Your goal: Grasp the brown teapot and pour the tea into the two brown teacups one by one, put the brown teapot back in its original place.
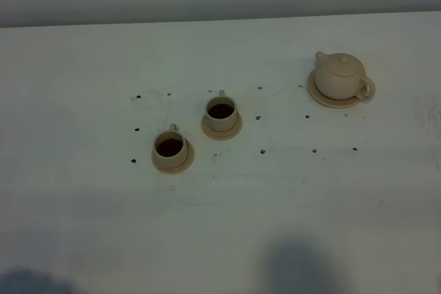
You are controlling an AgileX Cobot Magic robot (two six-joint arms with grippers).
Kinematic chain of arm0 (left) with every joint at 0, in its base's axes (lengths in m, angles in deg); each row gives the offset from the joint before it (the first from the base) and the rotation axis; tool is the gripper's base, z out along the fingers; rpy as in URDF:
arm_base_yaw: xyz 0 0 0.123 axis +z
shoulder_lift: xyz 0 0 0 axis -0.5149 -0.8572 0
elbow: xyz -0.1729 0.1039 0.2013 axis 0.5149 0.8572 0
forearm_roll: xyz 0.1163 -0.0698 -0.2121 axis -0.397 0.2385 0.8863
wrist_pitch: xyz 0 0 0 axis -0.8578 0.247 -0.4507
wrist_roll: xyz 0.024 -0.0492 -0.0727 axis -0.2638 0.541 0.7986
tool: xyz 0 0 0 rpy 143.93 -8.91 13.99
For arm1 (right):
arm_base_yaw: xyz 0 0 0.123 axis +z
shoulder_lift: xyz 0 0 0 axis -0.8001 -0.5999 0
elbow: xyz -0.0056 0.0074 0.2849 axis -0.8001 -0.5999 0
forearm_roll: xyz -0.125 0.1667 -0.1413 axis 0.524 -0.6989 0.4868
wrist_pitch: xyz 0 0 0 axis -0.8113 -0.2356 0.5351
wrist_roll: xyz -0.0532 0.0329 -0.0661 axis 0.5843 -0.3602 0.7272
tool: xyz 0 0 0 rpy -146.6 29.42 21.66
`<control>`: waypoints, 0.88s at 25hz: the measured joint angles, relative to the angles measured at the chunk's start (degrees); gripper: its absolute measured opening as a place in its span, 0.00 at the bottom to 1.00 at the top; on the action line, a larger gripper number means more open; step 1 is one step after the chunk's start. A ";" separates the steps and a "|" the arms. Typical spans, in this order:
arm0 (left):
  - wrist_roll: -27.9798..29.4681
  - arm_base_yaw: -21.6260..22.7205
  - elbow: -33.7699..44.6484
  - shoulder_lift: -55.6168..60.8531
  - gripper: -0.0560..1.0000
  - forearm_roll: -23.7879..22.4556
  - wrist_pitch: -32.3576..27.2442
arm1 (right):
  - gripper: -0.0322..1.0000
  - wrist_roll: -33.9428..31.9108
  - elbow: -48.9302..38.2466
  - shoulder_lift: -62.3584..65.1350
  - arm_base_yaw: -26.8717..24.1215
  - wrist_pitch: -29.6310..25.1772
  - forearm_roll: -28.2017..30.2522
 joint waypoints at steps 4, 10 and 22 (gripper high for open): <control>0.00 0.00 0.00 0.00 0.28 0.00 0.00 | 0.60 -0.09 -1.04 1.17 0.00 -1.89 0.23; 0.00 0.00 0.00 0.00 0.28 0.00 0.00 | 0.60 0.52 -1.09 5.31 1.95 -1.96 0.07; 0.00 0.00 0.00 0.00 0.28 0.00 0.00 | 0.60 0.94 -1.61 6.24 6.68 -1.73 -1.21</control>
